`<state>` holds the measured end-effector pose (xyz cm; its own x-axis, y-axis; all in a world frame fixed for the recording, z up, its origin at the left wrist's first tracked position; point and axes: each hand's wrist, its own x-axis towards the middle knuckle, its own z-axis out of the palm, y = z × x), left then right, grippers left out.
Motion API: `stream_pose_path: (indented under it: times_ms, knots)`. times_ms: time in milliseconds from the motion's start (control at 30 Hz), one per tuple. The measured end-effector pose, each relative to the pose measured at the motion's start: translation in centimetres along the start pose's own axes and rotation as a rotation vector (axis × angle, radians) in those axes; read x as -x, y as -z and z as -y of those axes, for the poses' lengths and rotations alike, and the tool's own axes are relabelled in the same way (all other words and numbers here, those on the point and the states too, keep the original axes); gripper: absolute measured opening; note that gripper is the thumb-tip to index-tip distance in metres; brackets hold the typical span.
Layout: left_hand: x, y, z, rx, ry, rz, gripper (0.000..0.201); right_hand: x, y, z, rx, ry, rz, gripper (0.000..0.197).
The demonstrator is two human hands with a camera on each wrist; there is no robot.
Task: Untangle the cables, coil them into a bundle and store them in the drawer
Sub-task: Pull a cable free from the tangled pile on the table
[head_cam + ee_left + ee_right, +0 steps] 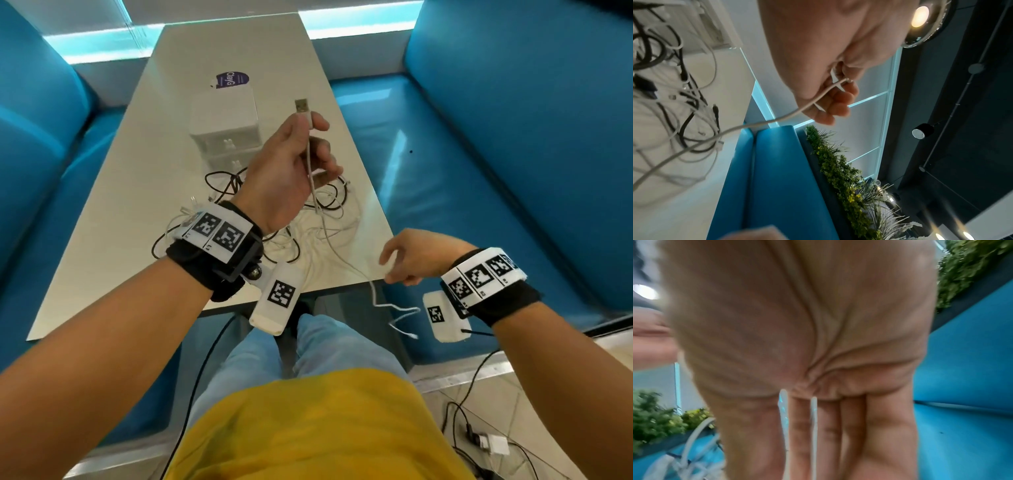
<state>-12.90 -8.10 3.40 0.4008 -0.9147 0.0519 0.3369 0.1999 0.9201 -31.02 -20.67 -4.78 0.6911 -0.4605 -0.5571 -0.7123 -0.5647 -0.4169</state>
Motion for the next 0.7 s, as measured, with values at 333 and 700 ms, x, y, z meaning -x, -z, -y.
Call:
stream_pose_path:
  times_ms: [333, 700]
  knots:
    - [1.7, 0.5, 0.7, 0.051, -0.016, -0.07, 0.028, -1.2, -1.1, 9.2, -0.263, 0.514, -0.205, 0.021]
    - [4.1, 8.3, -0.6, -0.223, -0.062, -0.269, 0.026, -3.4, -1.3, 9.3, 0.087, 0.406, 0.118, 0.016]
